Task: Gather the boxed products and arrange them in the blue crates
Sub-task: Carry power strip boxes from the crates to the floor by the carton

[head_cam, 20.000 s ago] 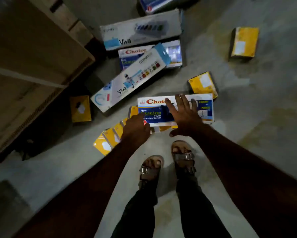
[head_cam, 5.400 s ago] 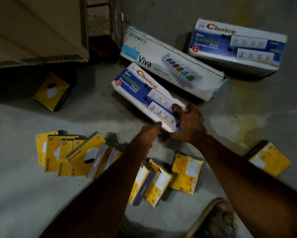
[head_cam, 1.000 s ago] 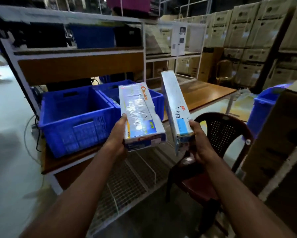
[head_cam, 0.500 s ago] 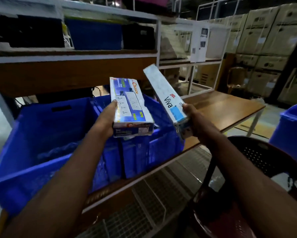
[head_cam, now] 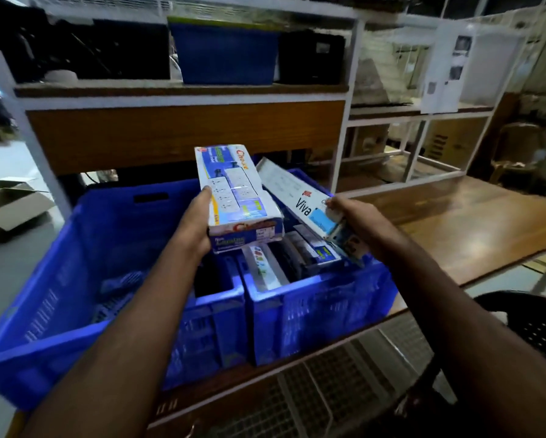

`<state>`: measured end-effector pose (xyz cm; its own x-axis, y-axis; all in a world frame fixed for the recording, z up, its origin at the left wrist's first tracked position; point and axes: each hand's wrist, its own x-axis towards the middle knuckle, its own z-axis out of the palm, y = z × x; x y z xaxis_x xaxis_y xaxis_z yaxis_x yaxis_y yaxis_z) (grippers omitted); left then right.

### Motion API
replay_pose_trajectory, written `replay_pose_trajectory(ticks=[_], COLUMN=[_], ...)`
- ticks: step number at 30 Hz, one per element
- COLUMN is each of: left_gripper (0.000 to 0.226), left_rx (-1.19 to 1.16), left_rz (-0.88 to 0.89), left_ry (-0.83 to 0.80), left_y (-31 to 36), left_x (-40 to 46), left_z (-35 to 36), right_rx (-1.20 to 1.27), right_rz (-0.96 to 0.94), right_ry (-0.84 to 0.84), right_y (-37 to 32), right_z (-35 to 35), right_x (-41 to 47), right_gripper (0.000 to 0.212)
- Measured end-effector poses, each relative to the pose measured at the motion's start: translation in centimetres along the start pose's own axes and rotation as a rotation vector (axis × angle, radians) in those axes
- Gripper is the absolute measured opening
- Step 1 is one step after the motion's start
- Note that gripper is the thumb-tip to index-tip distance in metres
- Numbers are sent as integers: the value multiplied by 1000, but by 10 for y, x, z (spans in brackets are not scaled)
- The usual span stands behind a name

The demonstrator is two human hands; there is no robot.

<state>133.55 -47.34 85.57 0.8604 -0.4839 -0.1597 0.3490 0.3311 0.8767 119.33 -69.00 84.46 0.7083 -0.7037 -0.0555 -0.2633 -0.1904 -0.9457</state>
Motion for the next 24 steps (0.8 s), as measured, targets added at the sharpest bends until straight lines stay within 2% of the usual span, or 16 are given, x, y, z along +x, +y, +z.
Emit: replay_pose_trajectory(ticks=[2, 6, 10, 13, 16, 18, 20, 22, 24], left_gripper=[38, 39, 38, 34, 32, 32, 33, 34, 34], left_rx=[-6, -30, -28, 6, 32, 50, 60, 62, 61], left_rz=[16, 38, 70, 93, 104, 109, 100, 102, 110], left_ry=[38, 79, 146, 200, 230, 238, 232, 229, 236], left_y=[1, 1, 6, 10, 11, 11, 9, 7, 5], left_x=[3, 7, 9, 9, 12, 14, 16, 18, 19], left_z=[-1, -5, -11, -15, -17, -17, -17, -17, -16], right_rx=[-95, -280, -514, -650, -803, -824, -750, -665, -504], right_rz=[-39, -109, -106, -43, -48, -110, -156, -164, -127], right_ry=[-11, -70, -73, -19, -115, -283, -465, -526, -477], right_y=[3, -3, -7, 0, 17, 25, 29, 30, 34], right_z=[5, 12, 33, 56, 85, 95, 94, 89, 87], right_x=[6, 14, 25, 27, 25, 21, 20, 20, 23], right_gripper=[52, 51, 73, 81, 83, 73, 51, 36, 21])
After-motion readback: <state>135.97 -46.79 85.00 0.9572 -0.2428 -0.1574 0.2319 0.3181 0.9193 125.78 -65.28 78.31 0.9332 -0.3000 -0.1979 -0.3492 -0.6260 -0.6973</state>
